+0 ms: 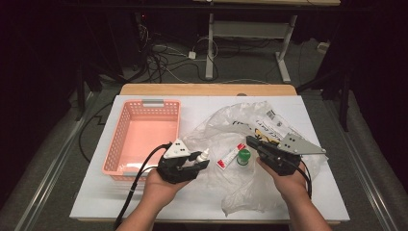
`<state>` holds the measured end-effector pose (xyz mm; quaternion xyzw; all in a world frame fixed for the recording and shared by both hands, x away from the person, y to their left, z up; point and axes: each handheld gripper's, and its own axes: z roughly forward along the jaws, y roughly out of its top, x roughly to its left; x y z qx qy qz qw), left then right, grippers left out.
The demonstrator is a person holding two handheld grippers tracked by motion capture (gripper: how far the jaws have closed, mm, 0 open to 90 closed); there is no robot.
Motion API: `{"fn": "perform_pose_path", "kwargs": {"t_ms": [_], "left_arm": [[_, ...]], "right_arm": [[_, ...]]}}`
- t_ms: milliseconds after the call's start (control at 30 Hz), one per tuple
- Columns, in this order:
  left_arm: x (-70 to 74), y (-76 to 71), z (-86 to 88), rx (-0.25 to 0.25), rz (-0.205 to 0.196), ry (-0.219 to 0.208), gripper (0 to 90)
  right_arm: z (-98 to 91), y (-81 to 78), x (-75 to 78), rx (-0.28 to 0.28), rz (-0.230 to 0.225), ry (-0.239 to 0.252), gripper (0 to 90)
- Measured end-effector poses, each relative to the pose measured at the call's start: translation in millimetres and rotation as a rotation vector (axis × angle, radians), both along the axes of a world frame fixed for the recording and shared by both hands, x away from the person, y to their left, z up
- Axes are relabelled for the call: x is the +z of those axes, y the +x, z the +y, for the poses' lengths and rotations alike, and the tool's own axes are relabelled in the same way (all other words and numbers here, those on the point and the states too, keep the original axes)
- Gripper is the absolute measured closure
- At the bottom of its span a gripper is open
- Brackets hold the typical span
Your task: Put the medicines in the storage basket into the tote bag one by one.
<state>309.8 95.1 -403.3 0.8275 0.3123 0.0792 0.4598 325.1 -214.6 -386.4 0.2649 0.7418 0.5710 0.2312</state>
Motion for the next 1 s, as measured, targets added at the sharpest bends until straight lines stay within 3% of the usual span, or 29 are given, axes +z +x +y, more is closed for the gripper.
{"fn": "perform_pose_path", "kwargs": {"t_ms": [433,500,767,1000], "left_arm": [[-13.4,22.1,-44.6,-0.012,-0.006,0.031,58.3],[-15.4,26.7,-50.2,-0.004,-0.02,0.055,58.2],[-28.4,51.2,-73.8,0.028,-0.047,0.071,58.1],[-42.7,73.2,-94.4,0.057,-0.061,0.143,58.0]], "right_arm": [[0.2,-1.6,2.0,0.004,-0.002,0.006,90.0],[-0.5,-0.9,2.1,0.004,-0.007,0.008,90.0],[-1.0,-0.9,0.9,0.004,0.004,0.013,90.0],[0.6,0.4,-0.6,0.009,0.005,0.009,90.0]]}}
